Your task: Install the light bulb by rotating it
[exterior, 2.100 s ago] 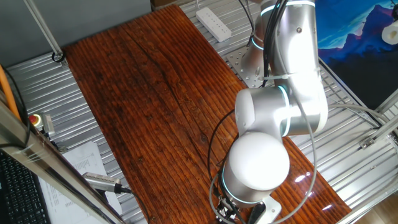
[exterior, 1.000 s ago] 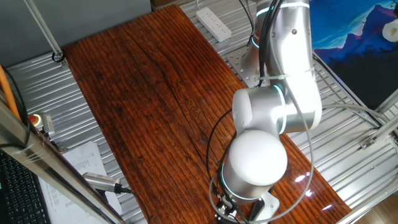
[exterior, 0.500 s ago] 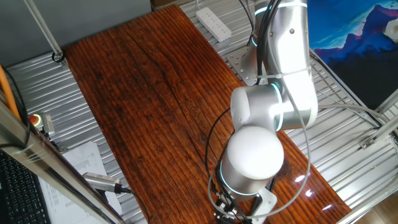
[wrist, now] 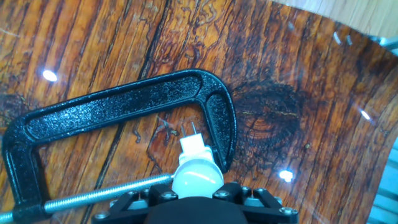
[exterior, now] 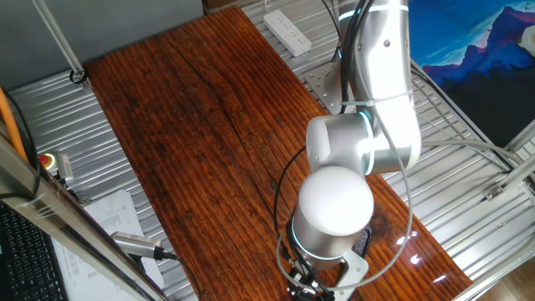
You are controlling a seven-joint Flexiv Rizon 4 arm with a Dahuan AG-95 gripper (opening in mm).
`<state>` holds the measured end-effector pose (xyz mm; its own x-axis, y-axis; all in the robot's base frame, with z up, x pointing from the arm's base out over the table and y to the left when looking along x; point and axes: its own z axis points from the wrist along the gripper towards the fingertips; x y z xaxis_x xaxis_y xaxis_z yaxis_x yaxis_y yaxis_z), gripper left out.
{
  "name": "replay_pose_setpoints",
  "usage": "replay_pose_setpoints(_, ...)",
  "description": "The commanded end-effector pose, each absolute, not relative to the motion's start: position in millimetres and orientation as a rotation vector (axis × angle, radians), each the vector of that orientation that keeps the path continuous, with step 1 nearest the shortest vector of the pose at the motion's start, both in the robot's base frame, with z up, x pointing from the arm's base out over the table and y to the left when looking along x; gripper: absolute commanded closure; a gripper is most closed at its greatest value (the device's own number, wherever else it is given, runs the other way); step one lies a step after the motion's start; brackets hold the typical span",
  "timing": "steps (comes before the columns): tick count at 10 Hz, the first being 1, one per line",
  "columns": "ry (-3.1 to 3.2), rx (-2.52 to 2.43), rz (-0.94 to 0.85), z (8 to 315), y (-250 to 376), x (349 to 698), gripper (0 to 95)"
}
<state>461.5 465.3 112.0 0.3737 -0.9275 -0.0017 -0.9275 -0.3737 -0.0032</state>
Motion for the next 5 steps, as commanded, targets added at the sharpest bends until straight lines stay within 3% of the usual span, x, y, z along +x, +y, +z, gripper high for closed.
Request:
replay_pose_setpoints(1, 1.747, -2.619, -0.013, 111.3, 467.8, 463.8, 38.0)
replay_pose_setpoints(5, 1.633, -2.684, -0.032, 111.5, 468.3, 464.4, 38.0)
